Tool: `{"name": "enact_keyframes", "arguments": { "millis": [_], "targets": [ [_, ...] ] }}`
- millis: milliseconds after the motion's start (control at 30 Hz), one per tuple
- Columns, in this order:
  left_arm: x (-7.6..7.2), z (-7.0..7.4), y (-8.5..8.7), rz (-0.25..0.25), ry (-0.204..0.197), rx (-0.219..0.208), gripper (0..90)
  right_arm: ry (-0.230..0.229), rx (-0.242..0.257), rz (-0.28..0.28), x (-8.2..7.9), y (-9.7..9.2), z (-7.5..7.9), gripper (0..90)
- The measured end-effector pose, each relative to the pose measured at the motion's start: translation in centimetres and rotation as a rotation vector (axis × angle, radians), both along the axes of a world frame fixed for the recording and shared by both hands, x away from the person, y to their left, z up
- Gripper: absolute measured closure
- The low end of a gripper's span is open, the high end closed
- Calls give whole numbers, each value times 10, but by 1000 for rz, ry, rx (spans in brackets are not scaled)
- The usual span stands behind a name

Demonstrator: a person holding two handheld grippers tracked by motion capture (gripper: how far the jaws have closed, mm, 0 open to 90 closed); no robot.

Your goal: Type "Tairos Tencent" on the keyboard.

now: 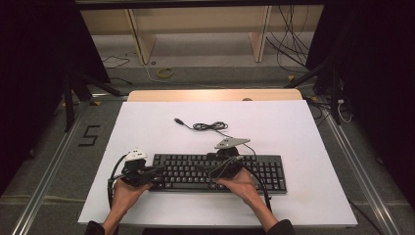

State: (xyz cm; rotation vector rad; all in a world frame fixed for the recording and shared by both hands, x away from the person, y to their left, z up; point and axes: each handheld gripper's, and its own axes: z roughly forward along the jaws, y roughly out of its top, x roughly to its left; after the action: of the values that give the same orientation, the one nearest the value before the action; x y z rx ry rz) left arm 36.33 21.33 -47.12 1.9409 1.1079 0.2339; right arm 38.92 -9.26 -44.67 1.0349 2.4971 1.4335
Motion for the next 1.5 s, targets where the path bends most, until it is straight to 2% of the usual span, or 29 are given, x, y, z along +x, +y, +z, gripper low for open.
{"name": "enact_keyframes", "arguments": {
  "millis": [133,333,533,867,1167,1500],
  "targets": [
    [0,-1,-1,-6,4,4,858,-2,-1,-4,0,0,0,368],
    [-1,1,-3,-16,7,-18,797,-5,-6,-8,1,0,-1,392],
    [-3,3,-5,-30,10,-45,667,-7,-18,-10,2,1,-2,427],
    [-7,6,-9,-39,-5,-58,475,-9,-32,-8,2,2,-3,506],
    [-8,7,-10,-25,-7,-77,405,-13,-39,-2,3,2,-5,565],
    [-10,8,-10,-24,-6,-86,373,-14,-54,3,4,4,-8,642]
  ]
}}
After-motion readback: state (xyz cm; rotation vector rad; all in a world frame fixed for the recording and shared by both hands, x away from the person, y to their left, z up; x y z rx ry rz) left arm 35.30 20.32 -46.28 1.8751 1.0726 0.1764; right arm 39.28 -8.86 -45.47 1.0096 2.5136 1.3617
